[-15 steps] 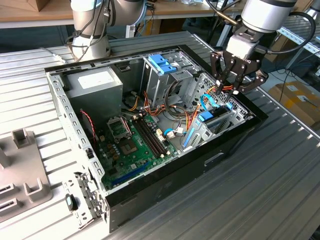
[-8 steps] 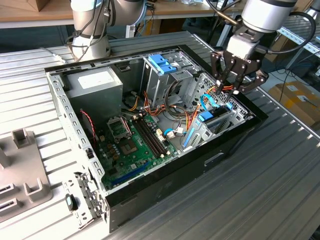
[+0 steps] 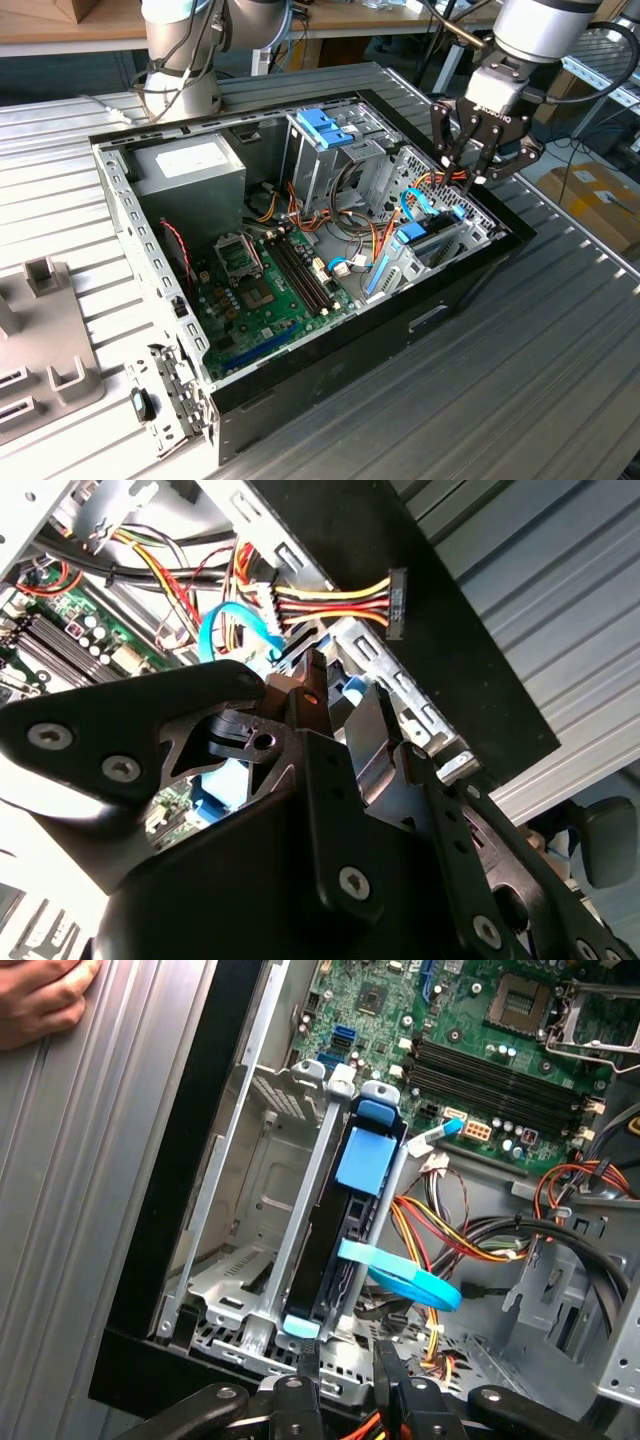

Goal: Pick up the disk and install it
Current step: 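Insert the second disk wire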

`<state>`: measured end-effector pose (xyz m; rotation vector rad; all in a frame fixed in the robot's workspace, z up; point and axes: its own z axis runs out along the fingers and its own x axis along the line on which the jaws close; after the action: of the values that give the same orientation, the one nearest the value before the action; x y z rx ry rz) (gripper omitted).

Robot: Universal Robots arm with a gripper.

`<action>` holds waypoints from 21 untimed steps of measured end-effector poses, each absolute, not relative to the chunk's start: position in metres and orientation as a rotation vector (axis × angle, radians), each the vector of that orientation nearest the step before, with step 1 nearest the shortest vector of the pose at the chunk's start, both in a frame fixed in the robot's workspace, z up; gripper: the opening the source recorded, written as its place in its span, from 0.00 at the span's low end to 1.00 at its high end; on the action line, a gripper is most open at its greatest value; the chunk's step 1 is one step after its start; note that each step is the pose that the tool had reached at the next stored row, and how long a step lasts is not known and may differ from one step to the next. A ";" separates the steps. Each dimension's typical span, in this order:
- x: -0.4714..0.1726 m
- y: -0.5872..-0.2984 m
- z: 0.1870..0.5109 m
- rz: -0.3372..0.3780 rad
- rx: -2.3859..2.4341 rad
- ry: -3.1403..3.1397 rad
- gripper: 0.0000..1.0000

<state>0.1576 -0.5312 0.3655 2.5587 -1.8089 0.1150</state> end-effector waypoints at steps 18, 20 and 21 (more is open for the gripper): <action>0.161 -0.529 0.368 0.115 2.560 -1.807 0.35; 0.163 -0.529 0.370 0.115 2.559 -1.807 0.35; 0.164 -0.529 0.370 0.115 2.559 -1.807 0.35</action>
<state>0.1644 -0.5290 0.3699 2.5590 -1.8068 0.1155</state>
